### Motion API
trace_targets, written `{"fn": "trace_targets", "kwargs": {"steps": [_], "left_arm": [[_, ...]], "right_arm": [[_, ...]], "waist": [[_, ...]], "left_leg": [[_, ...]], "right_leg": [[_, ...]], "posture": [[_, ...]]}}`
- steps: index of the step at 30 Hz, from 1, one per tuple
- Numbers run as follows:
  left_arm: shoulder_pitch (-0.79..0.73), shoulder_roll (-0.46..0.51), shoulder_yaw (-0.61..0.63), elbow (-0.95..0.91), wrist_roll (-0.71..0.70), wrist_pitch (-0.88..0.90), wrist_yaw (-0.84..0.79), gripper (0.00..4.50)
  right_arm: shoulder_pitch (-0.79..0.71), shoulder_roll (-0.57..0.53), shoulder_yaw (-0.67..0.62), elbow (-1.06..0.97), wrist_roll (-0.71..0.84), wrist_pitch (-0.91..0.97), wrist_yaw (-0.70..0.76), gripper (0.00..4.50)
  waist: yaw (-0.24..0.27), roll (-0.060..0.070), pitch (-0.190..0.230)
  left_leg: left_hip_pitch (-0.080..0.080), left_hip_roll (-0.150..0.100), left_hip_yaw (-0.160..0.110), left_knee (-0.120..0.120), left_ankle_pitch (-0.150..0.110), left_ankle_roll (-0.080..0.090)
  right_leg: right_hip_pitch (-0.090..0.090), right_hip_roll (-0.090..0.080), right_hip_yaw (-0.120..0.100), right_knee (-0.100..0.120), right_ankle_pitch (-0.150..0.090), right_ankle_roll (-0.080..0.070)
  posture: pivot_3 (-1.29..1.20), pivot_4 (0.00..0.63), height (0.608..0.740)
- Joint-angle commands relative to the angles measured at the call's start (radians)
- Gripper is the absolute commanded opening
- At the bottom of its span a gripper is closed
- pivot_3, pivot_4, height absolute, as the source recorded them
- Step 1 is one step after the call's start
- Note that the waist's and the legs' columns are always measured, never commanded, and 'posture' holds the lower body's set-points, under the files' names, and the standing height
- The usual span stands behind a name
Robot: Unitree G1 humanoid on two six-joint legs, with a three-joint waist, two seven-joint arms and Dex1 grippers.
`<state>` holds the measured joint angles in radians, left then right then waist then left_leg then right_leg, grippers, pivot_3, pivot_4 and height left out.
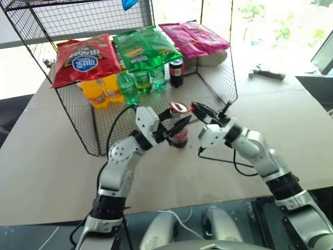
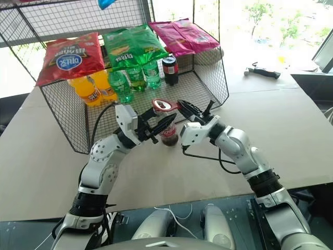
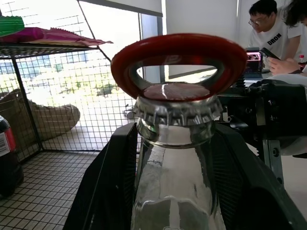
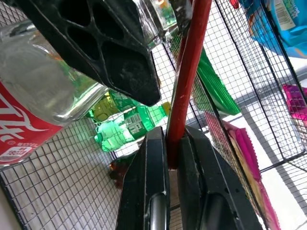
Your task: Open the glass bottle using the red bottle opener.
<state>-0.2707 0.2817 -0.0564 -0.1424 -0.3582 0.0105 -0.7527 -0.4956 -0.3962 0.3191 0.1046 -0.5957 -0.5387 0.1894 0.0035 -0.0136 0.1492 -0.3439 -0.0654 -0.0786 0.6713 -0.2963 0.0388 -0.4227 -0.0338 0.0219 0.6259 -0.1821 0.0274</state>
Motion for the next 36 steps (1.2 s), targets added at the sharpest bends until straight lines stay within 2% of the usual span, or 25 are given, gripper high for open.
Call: {"fn": "trace_targets", "kwargs": {"steps": [1, 17, 36], "left_arm": [[0.001, 0.0, -0.016, 0.007, 0.014, 0.005, 0.004, 1.62], [-0.006, -0.001, -0.016, 0.014, 0.016, 0.007, 0.006, 1.62], [-0.014, -0.008, -0.016, 0.042, 0.029, 0.001, 0.021, 1.62]], "right_arm": [[-0.008, 0.004, 0.091, 0.058, -0.082, -0.04, 0.003, 0.0], [0.0, -0.048, 0.099, 0.146, -0.119, -0.085, -0.071, 0.0], [-0.036, -0.014, 0.137, 0.165, -0.113, -0.187, -0.083, 0.0]], "waist": [[-0.004, 0.0, 0.0], [-0.016, -0.001, -0.002], [-0.016, -0.001, -0.002]], "left_leg": [[0.0, 0.0, 0.0, 0.0, 0.0, 0.0], [0.001, 0.0, 0.0, 0.0, 0.0, 0.0], [0.003, 0.0, -0.001, 0.0, 0.0, 0.001]], "right_leg": [[0.0, 0.0, 0.0, 0.0, 0.0, 0.0], [0.001, 0.0, 0.0, 0.0, 0.0, 0.0], [0.004, 0.0, 0.0, -0.001, -0.001, -0.001]], "posture": [[0.0, 0.15, 0.735], [0.0, 0.15, 0.735], [0.0, 0.15, 0.735]]}}
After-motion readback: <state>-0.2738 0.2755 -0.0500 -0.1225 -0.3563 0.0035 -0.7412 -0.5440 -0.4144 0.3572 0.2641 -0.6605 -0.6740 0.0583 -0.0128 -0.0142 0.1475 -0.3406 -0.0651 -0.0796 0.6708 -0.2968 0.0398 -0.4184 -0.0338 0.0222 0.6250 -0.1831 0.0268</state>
